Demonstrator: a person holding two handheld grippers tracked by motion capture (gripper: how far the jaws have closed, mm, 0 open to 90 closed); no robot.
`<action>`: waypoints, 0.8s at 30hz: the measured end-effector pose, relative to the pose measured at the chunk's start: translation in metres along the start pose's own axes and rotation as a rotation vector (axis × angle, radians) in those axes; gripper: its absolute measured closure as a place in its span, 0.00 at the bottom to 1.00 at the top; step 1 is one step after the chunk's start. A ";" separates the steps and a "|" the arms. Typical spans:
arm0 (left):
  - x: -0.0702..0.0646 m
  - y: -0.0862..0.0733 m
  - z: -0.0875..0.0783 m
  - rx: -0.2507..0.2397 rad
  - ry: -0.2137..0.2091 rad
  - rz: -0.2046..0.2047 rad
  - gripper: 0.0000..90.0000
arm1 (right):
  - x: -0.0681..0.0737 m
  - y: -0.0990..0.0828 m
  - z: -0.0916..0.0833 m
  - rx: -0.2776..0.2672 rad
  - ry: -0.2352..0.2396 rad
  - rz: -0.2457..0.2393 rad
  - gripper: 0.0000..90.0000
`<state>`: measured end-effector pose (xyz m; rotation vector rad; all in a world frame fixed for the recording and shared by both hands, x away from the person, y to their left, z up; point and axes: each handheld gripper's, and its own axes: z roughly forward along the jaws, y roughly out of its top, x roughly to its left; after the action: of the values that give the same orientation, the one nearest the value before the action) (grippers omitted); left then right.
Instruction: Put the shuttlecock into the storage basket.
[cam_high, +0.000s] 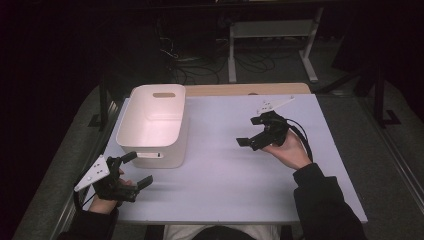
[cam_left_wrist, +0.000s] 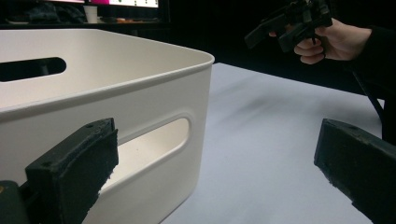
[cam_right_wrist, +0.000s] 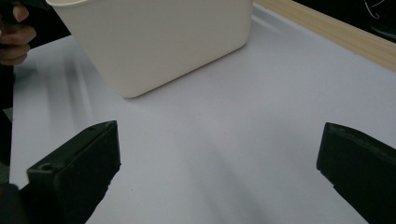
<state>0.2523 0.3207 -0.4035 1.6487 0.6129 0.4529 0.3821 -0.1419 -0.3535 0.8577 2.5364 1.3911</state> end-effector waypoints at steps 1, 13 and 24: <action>0.000 0.000 0.000 0.000 0.000 0.000 0.00 | 0.000 -0.001 0.000 -0.004 -0.001 -0.004 0.00; 0.000 0.000 0.000 -0.001 0.000 0.000 0.00 | 0.001 -0.015 -0.003 -0.004 -0.003 0.007 0.00; 0.000 0.000 0.000 -0.001 0.001 -0.001 0.00 | 0.000 -0.032 -0.011 -0.002 -0.020 0.024 0.00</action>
<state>0.2525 0.3203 -0.4035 1.6474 0.6137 0.4534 0.3643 -0.1636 -0.3730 0.8995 2.5179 1.3851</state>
